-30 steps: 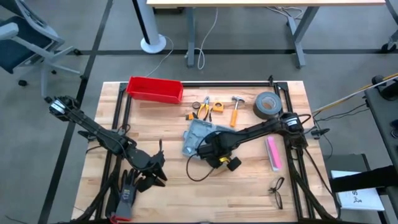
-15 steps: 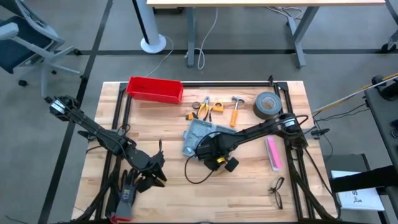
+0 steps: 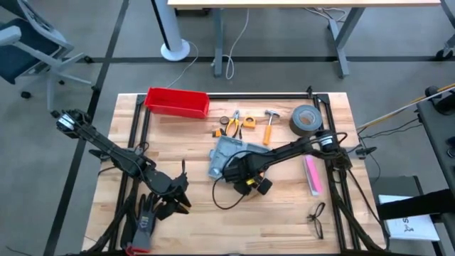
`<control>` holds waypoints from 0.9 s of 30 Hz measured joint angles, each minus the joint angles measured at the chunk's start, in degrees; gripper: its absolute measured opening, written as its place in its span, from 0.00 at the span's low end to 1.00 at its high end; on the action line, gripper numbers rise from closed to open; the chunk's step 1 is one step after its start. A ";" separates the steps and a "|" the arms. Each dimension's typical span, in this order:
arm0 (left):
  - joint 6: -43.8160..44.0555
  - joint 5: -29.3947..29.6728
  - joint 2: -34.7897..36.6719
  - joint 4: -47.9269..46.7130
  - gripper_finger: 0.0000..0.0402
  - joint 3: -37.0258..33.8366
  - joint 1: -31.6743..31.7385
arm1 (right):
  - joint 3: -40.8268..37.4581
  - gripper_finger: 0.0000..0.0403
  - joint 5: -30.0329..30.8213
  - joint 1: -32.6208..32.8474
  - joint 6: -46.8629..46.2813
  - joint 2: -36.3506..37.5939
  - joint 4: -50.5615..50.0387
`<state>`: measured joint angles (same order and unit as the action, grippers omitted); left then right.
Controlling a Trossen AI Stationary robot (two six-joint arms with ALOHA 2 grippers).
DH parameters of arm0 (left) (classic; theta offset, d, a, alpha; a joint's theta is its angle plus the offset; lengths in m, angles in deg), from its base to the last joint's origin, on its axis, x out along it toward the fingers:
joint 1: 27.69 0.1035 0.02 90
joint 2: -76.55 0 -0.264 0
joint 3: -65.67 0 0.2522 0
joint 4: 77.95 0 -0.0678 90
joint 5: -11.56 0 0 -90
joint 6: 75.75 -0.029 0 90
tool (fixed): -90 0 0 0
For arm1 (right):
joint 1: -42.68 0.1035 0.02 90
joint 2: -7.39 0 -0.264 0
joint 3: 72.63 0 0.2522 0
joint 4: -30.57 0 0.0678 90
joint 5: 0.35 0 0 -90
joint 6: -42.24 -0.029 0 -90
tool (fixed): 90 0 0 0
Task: Prefit tool cases
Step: Put the set of interchangeable screwdriver bits into the gray toolbox
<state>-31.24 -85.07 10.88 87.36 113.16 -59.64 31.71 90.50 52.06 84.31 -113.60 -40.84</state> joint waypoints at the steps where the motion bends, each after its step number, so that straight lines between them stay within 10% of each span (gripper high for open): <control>1: -0.02 0.00 0.00 0.00 0.40 0.00 0.00 | -0.47 0.33 -0.50 -0.28 0.17 0.00 0.27; 15: 0.00 -0.13 0.00 -0.03 0.40 0.00 -0.37 | -0.65 0.05 0.29 -0.92 -2.07 -0.32 1.44; 27: 0.57 -0.37 0.09 0.00 0.40 0.00 -0.37 | 0.83 0.04 5.20 -0.65 -5.28 3.43 -4.48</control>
<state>-30.67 -85.45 10.97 87.36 113.16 -60.01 32.54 95.69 51.41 79.03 -110.17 -45.32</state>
